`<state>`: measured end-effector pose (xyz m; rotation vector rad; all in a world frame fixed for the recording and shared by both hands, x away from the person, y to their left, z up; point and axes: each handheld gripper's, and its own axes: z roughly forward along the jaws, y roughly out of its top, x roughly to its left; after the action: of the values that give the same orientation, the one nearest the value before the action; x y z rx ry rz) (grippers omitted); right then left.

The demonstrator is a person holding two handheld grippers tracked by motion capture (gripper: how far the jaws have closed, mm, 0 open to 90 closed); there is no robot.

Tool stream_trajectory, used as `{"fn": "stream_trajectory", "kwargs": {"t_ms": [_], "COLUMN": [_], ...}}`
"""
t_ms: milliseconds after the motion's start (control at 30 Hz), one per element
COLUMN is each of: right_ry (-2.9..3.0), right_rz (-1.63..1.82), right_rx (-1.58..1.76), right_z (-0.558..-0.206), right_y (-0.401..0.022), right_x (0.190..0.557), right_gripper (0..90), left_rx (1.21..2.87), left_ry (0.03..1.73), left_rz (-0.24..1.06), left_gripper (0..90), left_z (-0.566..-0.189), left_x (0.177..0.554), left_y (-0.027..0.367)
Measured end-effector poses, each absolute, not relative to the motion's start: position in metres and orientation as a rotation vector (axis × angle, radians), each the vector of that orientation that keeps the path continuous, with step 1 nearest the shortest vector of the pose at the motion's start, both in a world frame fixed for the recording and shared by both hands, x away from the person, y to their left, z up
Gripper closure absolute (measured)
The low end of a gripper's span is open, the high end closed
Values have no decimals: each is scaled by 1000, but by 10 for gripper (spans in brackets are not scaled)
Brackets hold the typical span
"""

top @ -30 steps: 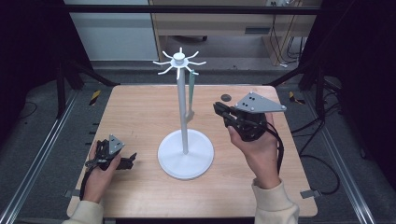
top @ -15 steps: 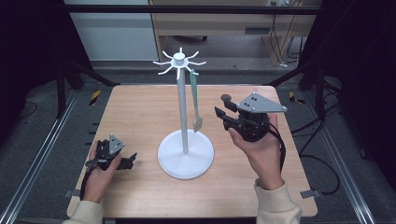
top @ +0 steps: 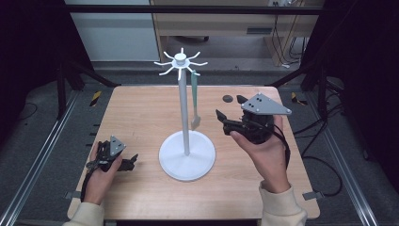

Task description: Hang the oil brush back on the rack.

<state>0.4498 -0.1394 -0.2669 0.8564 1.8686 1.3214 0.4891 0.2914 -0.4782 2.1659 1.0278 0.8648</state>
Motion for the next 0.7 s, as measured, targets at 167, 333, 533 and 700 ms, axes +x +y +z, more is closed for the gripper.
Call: {"fn": "stream_trajectory", "kwargs": {"t_ms": [167,333,533,700], "right_ry": [1846,1843,1862,1857], "right_rz": [1300,1273,1251,1235], "right_rx": [859,863,887,921], "right_z": [-269,-274,-283,-291], "right_y": [-141,-144,-150,-157], "right_x": [452,456,463,468], "right_gripper": [154,115,78,75], "left_rx": [2170,2166,2167,2165], "left_ry": [1026,1028,1025,1027], "left_rz": [866,866,867,867], "left_gripper": [30,31,31,31], "left_z": [-478,-478,-478,-478], "left_x": [489,489,489,489], "left_y": [292,292,291,292]}}
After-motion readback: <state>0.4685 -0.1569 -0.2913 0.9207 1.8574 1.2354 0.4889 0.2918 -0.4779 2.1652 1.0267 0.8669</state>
